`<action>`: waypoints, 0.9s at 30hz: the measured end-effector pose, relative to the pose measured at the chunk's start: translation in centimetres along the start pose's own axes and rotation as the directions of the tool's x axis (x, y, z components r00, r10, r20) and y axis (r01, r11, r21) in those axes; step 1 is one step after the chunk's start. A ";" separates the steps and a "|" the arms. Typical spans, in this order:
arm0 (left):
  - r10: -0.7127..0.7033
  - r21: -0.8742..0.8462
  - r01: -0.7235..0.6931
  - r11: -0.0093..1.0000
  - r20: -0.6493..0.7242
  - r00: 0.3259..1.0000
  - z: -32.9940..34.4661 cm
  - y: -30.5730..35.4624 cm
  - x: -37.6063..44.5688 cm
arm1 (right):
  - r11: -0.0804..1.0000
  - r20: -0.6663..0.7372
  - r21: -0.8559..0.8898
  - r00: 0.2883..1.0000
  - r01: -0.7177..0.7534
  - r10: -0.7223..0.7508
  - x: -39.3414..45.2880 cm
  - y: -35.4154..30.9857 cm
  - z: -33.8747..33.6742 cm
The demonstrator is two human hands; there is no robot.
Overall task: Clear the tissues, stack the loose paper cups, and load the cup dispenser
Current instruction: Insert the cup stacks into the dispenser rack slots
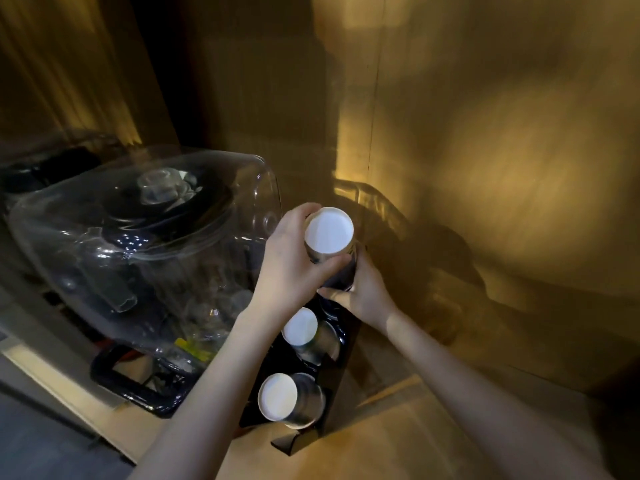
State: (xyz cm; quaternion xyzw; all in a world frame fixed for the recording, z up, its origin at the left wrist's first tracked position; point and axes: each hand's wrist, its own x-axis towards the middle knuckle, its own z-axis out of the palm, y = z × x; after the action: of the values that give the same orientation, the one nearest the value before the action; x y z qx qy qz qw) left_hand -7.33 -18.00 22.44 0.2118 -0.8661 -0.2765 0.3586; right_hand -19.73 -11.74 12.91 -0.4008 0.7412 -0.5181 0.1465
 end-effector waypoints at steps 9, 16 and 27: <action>-0.164 0.052 0.160 0.986 0.078 0.983 3.5 -3.4 -0.3 | 0.998 0.045 0.001 0.997 -0.063 0.063 -0.2 1.3 0.3; -0.260 0.192 0.226 0.955 0.176 0.949 5.7 -4.8 0.2 | 0.993 0.053 -0.117 0.998 -0.027 0.033 -0.6 1.8 -0.1; -0.316 0.272 0.256 0.928 0.205 0.927 6.3 -5.4 2.1 | 0.997 0.031 0.004 0.997 -0.074 0.074 -1.1 1.2 0.1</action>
State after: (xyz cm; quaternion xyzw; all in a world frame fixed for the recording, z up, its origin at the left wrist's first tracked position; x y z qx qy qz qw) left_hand -12.43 -21.24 16.33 0.3427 -0.8901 -0.2432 0.1763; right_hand -19.47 -10.84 11.61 -0.3808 0.7519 -0.5080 0.1778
